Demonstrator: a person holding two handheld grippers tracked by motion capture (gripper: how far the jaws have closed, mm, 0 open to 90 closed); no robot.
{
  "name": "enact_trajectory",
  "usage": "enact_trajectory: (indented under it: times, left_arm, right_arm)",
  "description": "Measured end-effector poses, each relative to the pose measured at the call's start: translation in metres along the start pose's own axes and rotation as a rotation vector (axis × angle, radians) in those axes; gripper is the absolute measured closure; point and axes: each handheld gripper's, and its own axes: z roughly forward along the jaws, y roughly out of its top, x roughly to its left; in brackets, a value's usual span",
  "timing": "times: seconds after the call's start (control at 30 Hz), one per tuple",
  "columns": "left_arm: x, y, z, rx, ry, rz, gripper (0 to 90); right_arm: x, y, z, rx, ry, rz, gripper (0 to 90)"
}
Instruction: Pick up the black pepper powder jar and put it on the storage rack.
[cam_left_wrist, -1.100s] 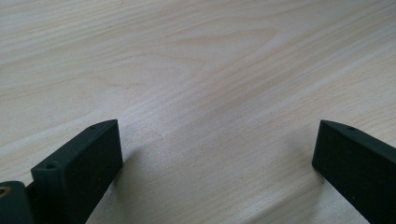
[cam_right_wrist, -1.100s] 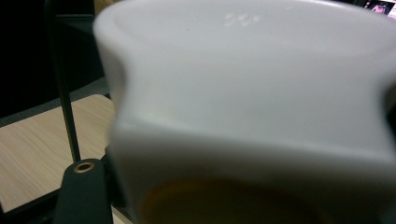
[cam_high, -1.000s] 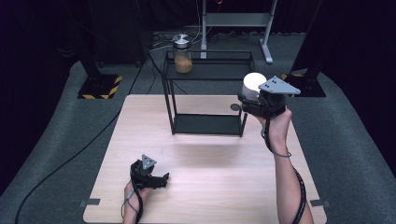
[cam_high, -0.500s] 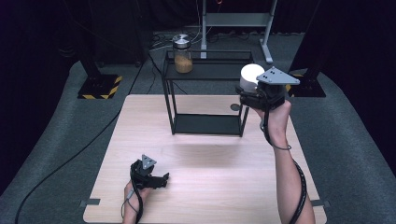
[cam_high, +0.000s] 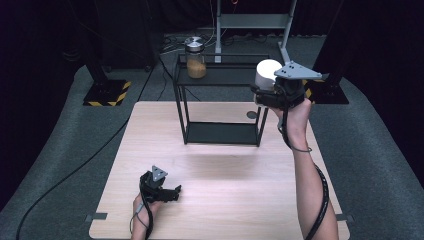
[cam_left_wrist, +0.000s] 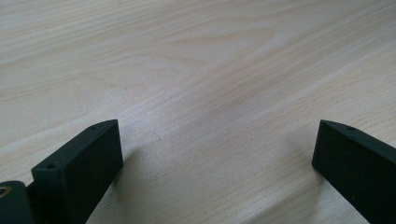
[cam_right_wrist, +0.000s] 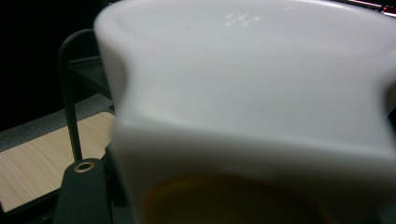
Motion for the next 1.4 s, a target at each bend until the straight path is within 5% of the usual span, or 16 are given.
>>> enact_trajectory:
  times: [0.8, 1.07, 1.4]
  left_arm:
    - [0.000, 0.000, 0.000, 0.000, -0.002, 0.003, 1.2]
    - [0.000, 0.000, 0.000, 0.000, -0.002, 0.003, 1.2]
    - [0.001, 0.000, 0.000, 0.001, -0.005, 0.003, 1.2]
  right_arm:
    - [-0.025, 0.026, 0.009, 0.000, 0.044, 0.097, 29.9]
    - [-0.027, 0.046, 0.014, 0.019, 0.037, 0.089, 29.8]
    - [-0.038, 0.053, 0.032, 0.039, 0.042, 0.155, 29.8]
